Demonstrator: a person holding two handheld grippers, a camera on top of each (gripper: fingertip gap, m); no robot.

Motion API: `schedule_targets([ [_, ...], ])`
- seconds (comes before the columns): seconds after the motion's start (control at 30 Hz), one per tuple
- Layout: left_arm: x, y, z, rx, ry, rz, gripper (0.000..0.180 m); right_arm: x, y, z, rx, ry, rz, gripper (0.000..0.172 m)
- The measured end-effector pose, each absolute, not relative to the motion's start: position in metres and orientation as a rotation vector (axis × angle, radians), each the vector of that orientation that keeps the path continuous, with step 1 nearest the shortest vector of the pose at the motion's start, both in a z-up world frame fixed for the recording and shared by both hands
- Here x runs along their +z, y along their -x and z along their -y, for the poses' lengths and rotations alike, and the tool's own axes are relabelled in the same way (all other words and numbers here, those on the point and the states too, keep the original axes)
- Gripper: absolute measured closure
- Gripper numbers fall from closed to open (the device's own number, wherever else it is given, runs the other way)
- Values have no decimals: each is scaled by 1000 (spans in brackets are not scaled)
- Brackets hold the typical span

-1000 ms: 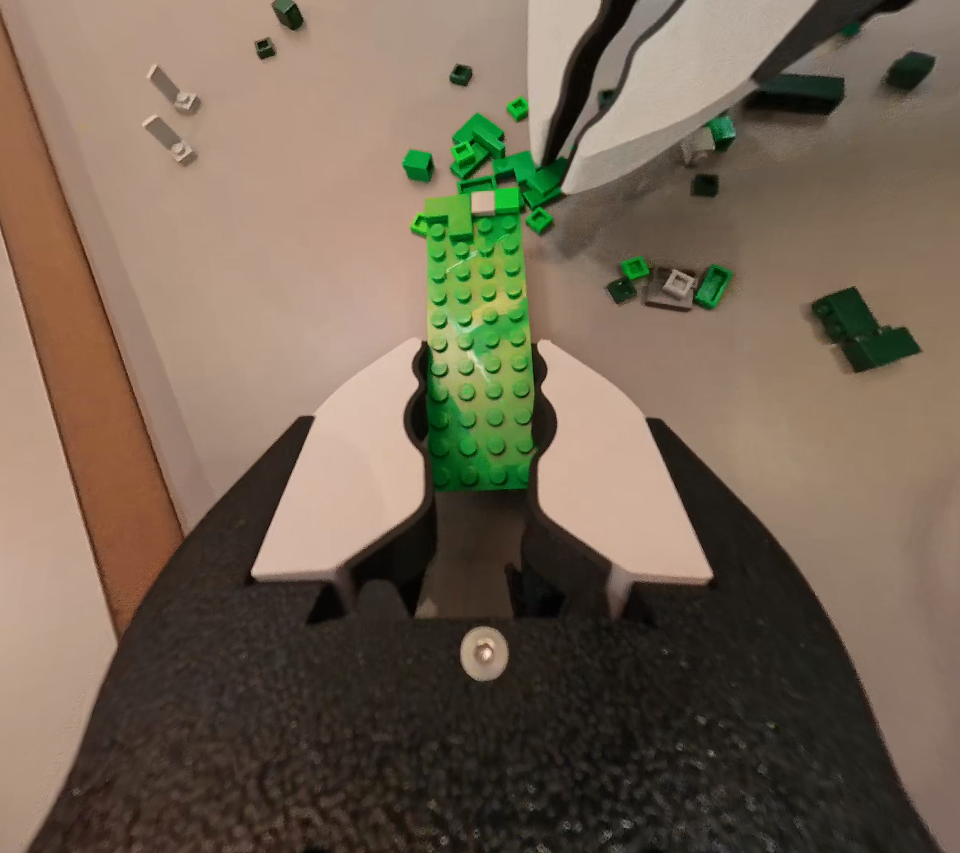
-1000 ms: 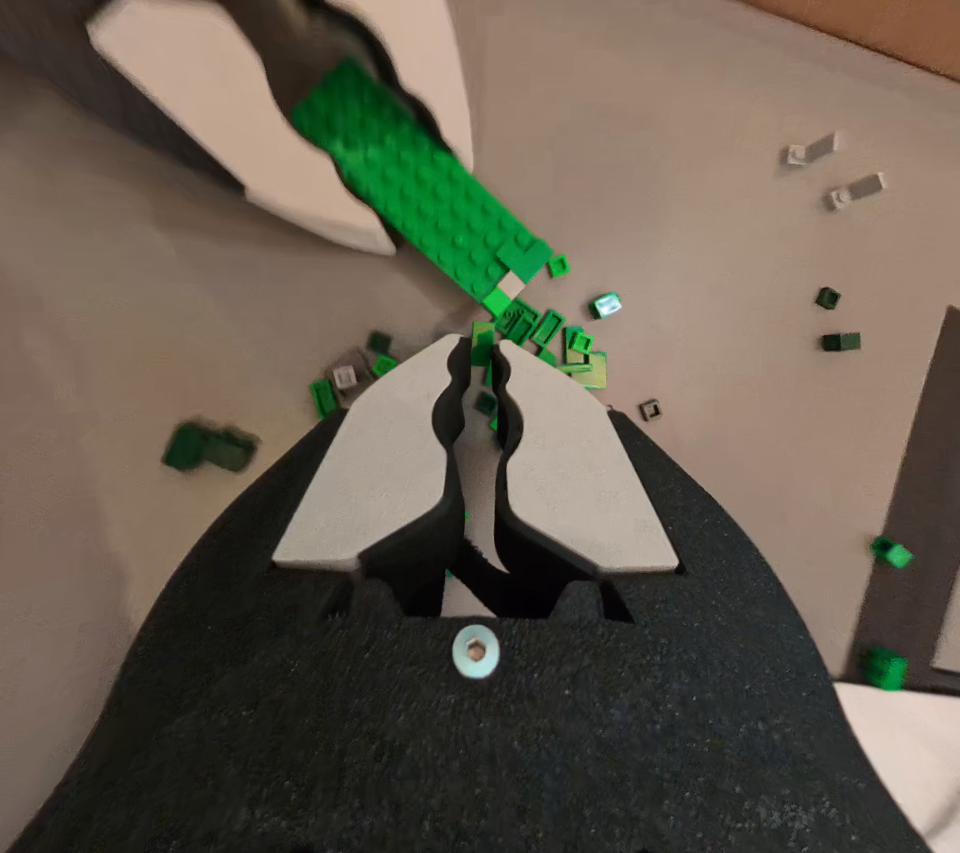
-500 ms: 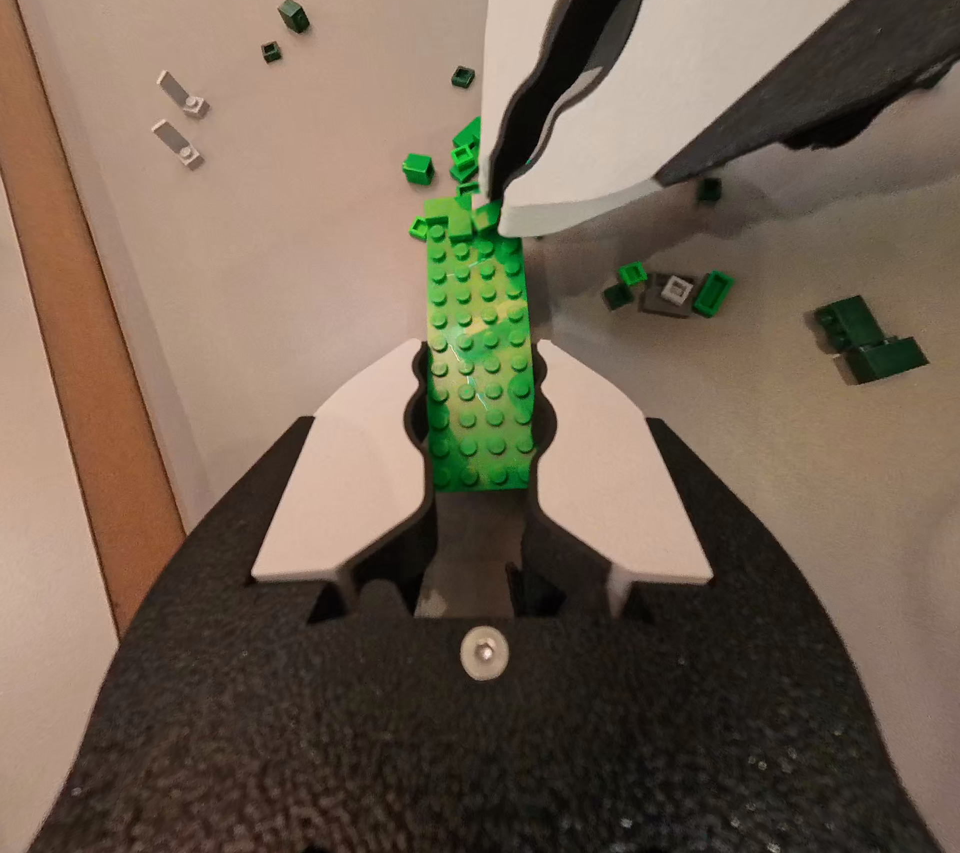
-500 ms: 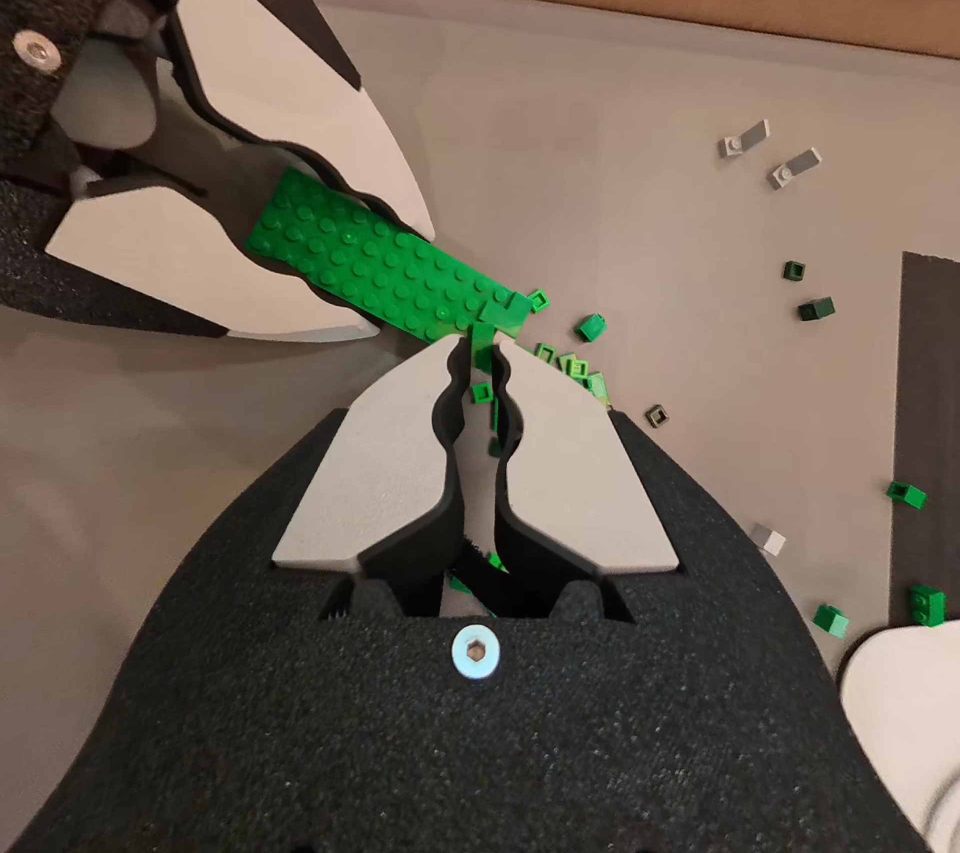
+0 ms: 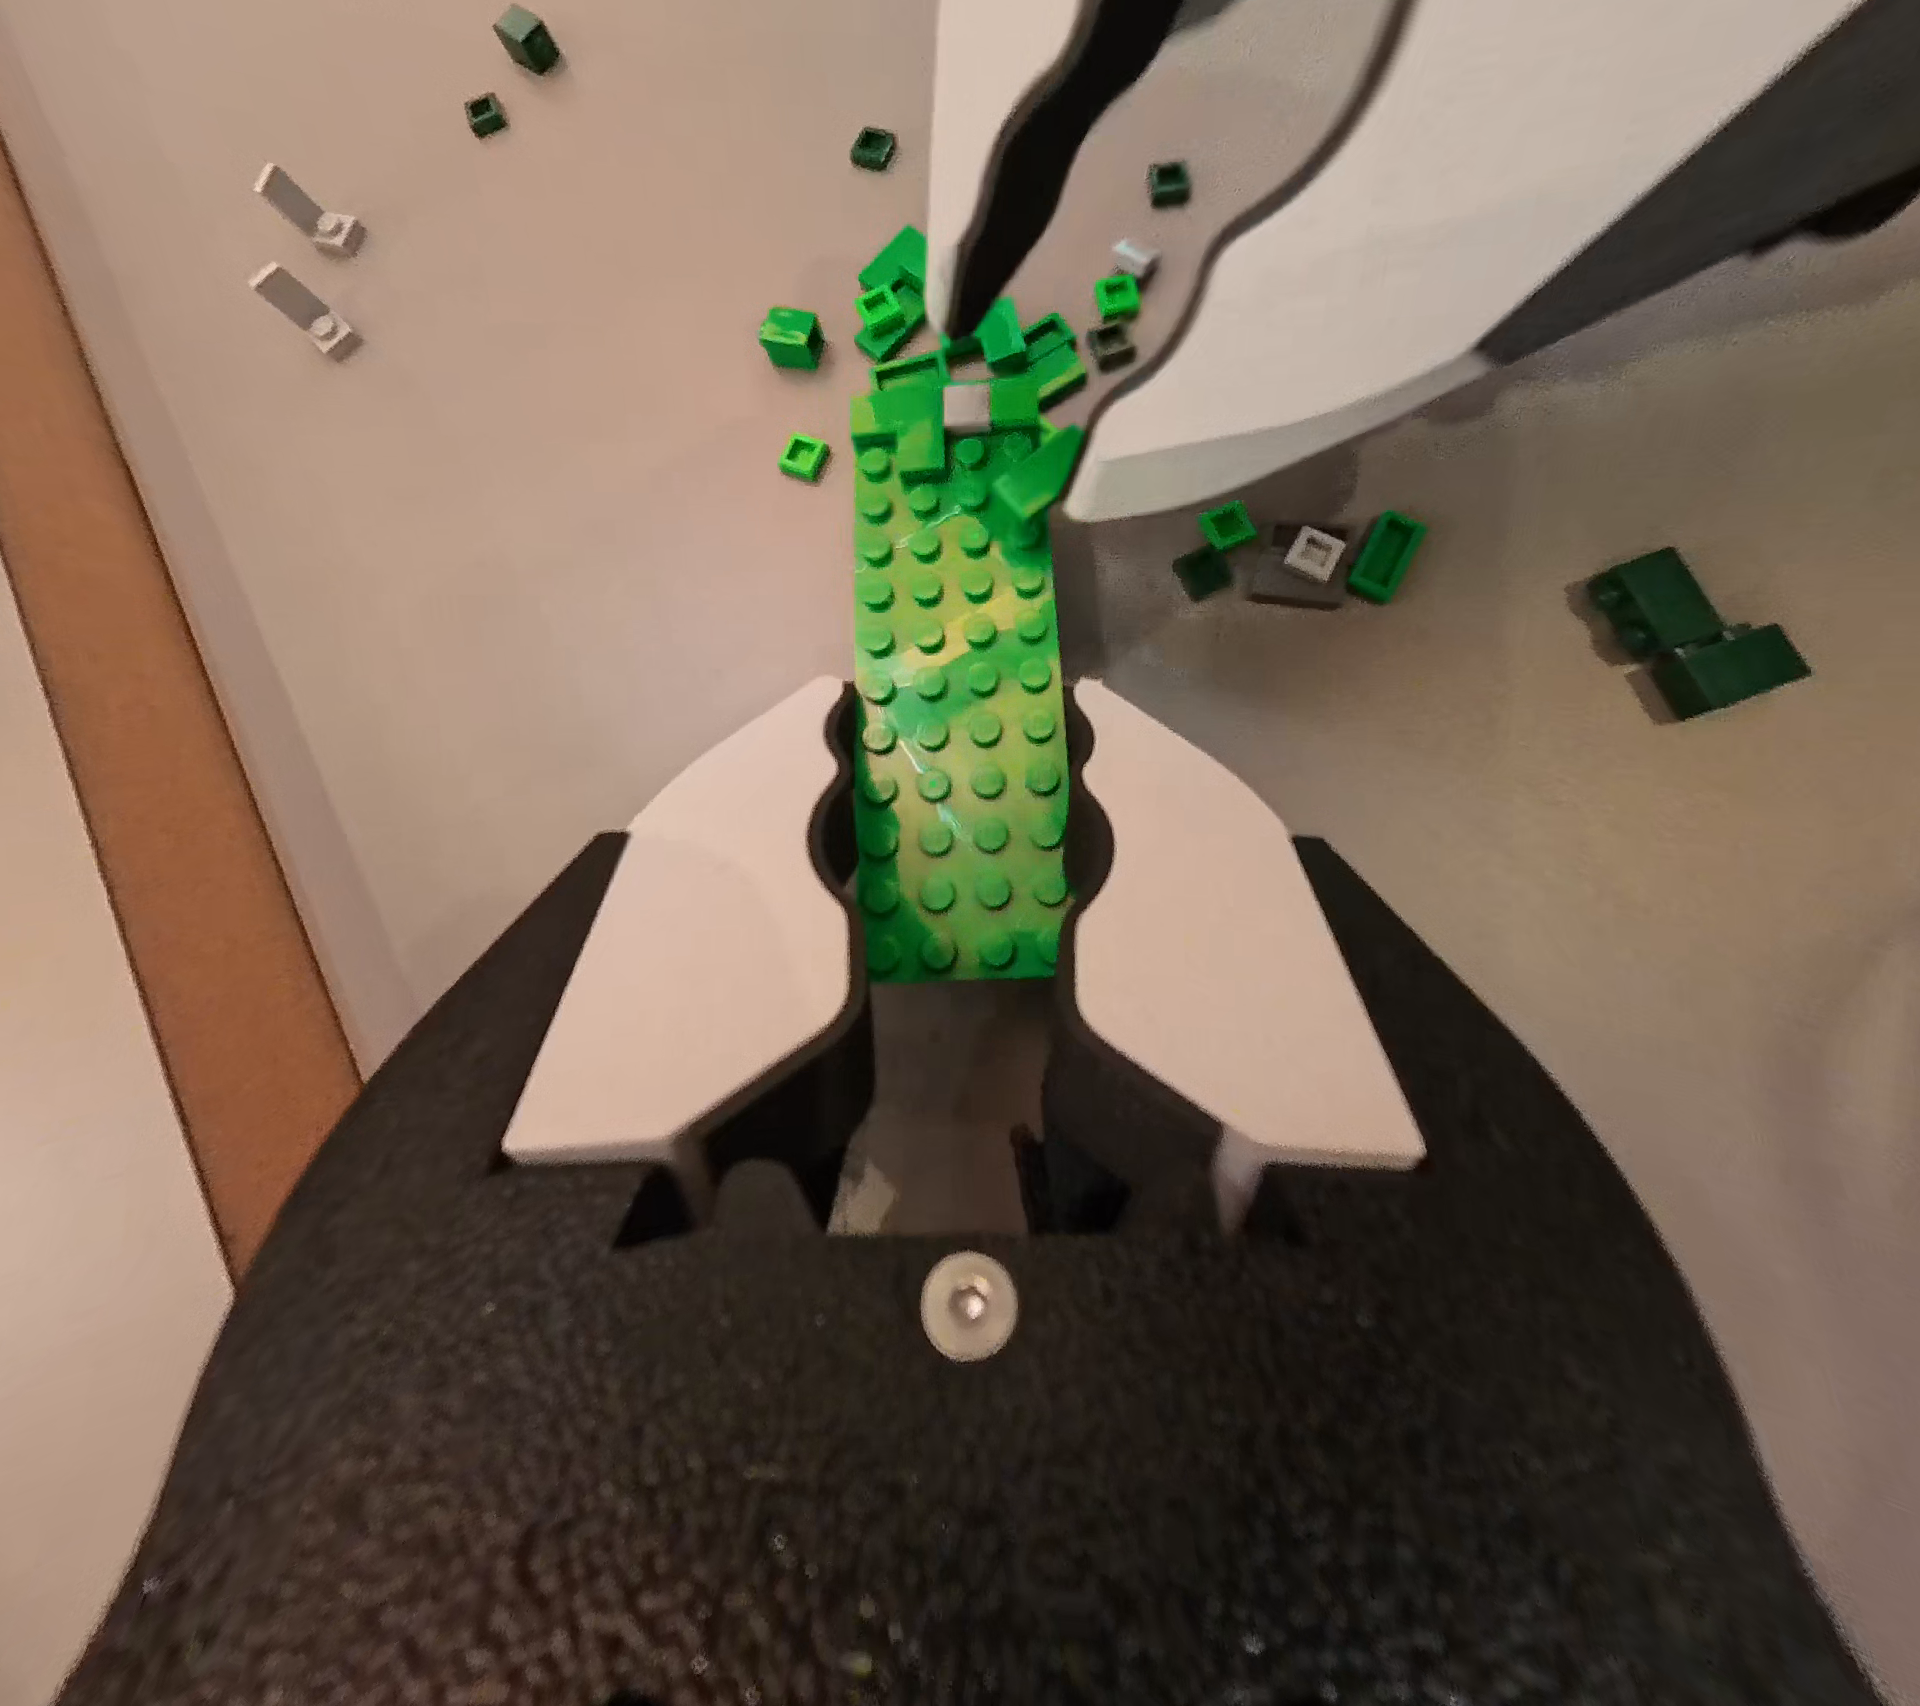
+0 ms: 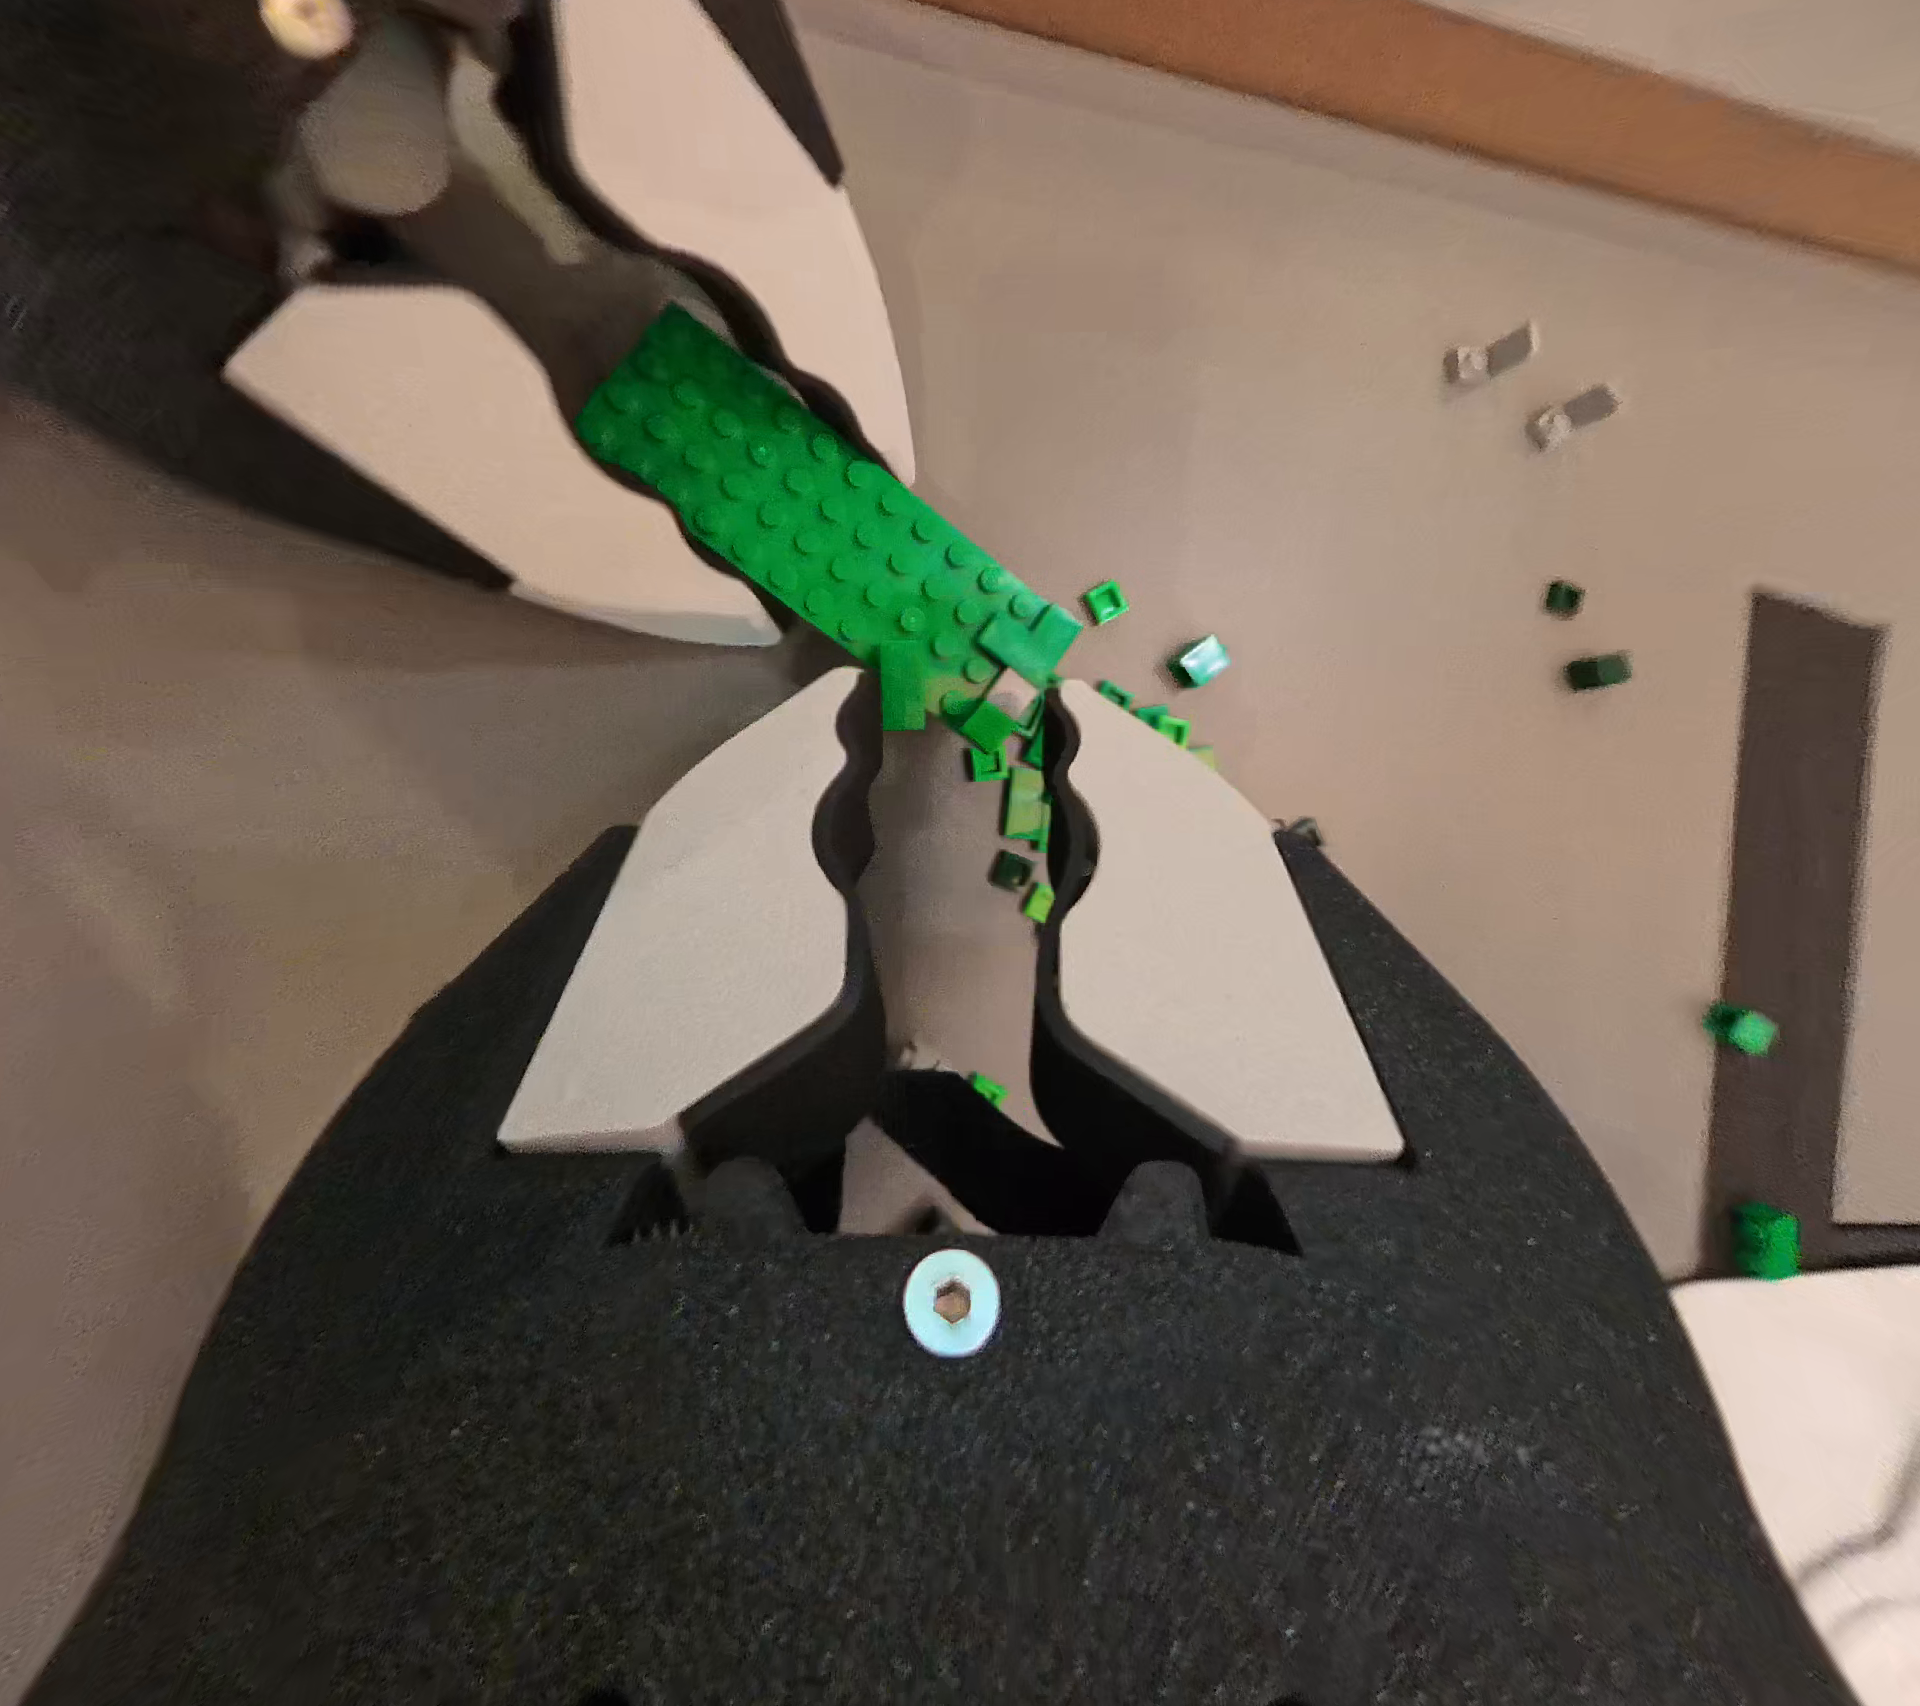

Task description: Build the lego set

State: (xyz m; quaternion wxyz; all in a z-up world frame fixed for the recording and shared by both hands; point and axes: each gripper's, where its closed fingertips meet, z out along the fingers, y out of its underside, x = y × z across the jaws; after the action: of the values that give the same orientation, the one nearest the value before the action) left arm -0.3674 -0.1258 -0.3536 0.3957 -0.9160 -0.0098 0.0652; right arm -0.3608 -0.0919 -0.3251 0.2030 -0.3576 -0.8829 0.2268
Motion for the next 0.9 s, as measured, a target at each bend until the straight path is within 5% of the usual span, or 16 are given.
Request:
schedule_targets([
  [0.17, -354, 361, 128, 99, 2328, -63, 145, -307, 351, 79, 695, 760, 2343, 151],
  [0.9, -350, 379, 133, 276, 2339, -4, 144, -323, 348, 75, 785, 945, 2354, 160],
])
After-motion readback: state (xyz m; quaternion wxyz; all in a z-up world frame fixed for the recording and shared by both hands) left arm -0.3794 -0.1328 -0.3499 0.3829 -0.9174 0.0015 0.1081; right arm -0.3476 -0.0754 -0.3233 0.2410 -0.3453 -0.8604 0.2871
